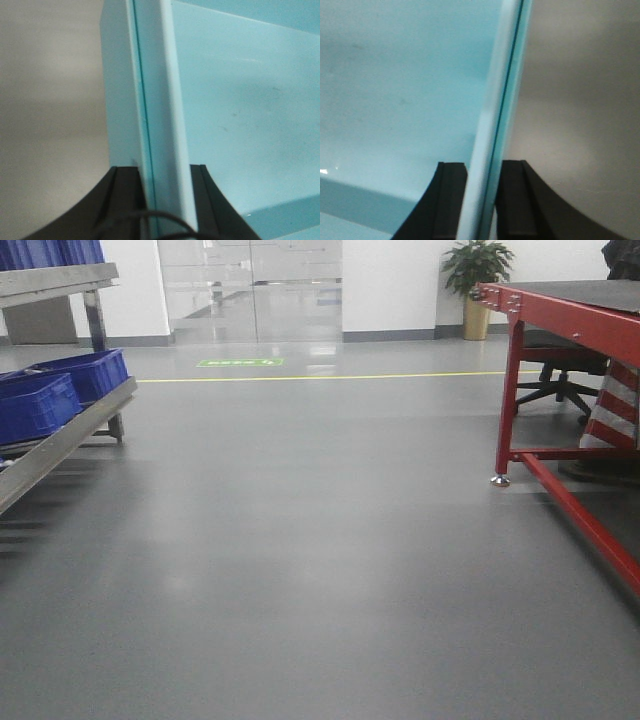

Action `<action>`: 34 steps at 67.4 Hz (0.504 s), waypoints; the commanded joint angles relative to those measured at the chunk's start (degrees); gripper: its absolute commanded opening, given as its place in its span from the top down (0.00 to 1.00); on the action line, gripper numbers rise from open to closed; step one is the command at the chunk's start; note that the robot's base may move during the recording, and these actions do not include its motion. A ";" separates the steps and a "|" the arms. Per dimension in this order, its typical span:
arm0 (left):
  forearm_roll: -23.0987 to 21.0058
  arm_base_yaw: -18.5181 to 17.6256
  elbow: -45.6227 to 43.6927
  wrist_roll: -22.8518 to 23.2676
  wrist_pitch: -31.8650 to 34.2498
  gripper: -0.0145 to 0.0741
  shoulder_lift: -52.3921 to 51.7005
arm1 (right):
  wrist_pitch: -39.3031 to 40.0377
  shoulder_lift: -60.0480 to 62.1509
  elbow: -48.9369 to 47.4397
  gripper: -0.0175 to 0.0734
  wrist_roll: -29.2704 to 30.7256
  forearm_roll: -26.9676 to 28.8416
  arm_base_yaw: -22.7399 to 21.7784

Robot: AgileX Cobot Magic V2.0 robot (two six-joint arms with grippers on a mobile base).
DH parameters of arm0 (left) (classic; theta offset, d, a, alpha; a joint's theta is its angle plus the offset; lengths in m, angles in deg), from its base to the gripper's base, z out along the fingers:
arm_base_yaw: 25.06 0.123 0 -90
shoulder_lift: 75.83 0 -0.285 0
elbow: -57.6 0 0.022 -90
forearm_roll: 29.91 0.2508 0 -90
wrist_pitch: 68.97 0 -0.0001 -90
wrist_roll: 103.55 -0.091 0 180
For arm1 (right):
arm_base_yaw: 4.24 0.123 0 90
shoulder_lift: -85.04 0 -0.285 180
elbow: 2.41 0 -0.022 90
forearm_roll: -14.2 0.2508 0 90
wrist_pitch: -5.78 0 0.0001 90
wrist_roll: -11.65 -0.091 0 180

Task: Move two blue bins to right shelf middle
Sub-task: 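Turn and drive the base past the red workbench holding the light blue bin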

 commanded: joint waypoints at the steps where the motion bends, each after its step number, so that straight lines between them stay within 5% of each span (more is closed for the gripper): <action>1: -8.79 -1.07 -1.35 -0.23 6.53 0.96 -1.36 | 4.57 0.26 -0.62 0.98 0.03 5.06 0.55; 34: -8.79 -1.07 -1.35 -0.23 6.53 0.96 -1.36 | 4.57 0.26 -0.62 0.98 0.03 5.06 0.55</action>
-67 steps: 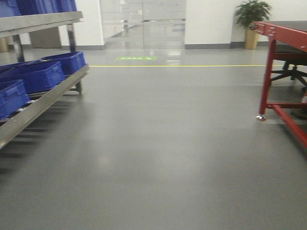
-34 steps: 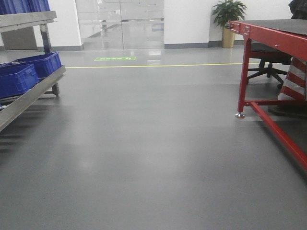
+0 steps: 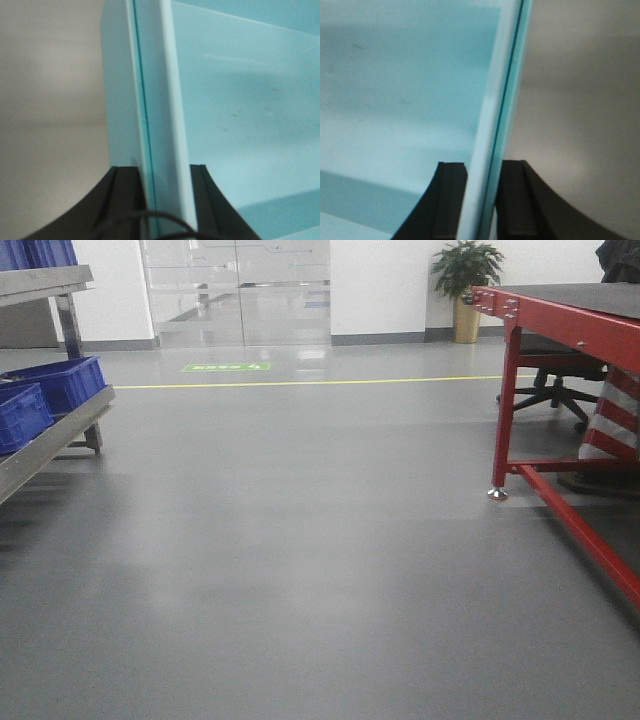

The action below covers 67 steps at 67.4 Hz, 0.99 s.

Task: Move two blue bins to right shelf middle
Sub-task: 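Turn and drive the base past the red workbench holding the light blue bin, then turn the base toward the roller shelf with the red bag bin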

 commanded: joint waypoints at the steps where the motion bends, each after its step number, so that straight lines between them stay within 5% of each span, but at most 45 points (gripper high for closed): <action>1: -8.79 -1.07 -1.35 -0.23 6.42 0.96 -1.36 | 4.68 0.26 -0.62 0.98 0.03 5.06 0.55; 67: -8.74 -1.07 -1.35 -0.23 6.58 0.96 -1.36 | 4.68 0.26 -0.62 0.98 0.03 5.06 0.55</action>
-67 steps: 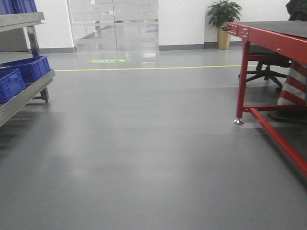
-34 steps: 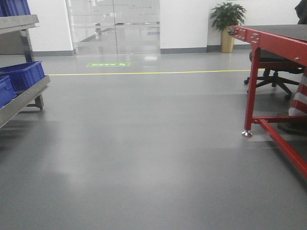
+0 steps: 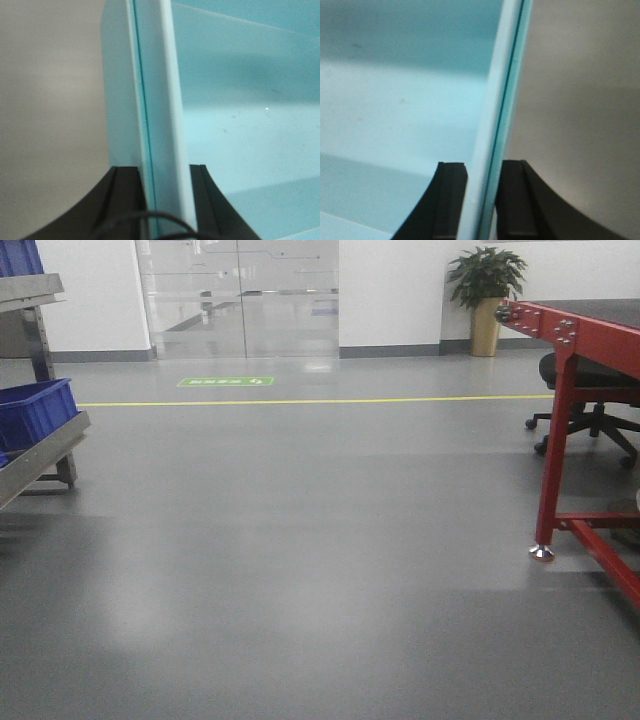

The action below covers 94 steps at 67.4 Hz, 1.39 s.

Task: Move two blue bins to right shelf middle
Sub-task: 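Turn the base toward the roller shelf with the red bag bin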

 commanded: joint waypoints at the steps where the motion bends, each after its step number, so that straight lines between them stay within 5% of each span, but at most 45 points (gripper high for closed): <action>1: -8.74 -1.07 -1.35 -0.12 6.28 0.96 -1.36 | 4.68 0.26 -0.62 0.98 0.03 5.06 0.55; 94: -8.74 -1.07 -1.35 -0.12 8.43 0.96 -1.36 | 4.68 0.26 -0.62 0.98 0.03 5.06 0.55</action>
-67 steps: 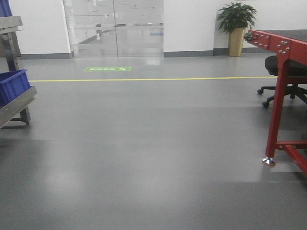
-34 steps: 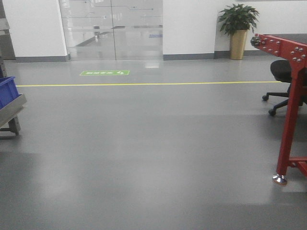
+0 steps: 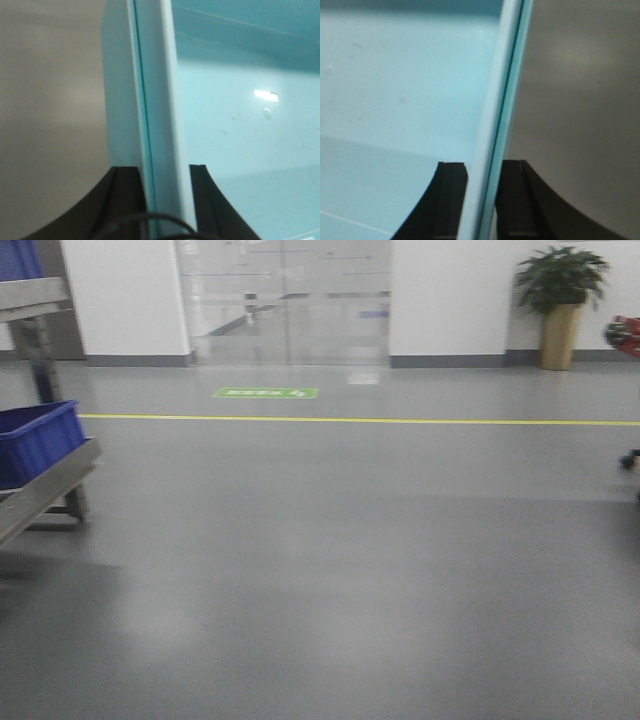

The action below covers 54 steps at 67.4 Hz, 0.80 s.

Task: Move two blue bins to right shelf middle
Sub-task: 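Turn the base toward the roller shelf with the red bag bin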

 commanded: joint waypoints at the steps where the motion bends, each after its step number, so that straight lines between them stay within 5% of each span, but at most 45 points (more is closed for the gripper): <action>1: -8.53 -1.07 -1.35 -0.01 7.51 0.96 -1.36 | 4.68 0.26 -0.62 0.98 0.03 5.06 0.65; 54: -8.53 -1.07 -1.35 -0.01 8.53 0.96 -1.36 | 4.68 0.26 -0.62 0.98 0.03 5.06 0.65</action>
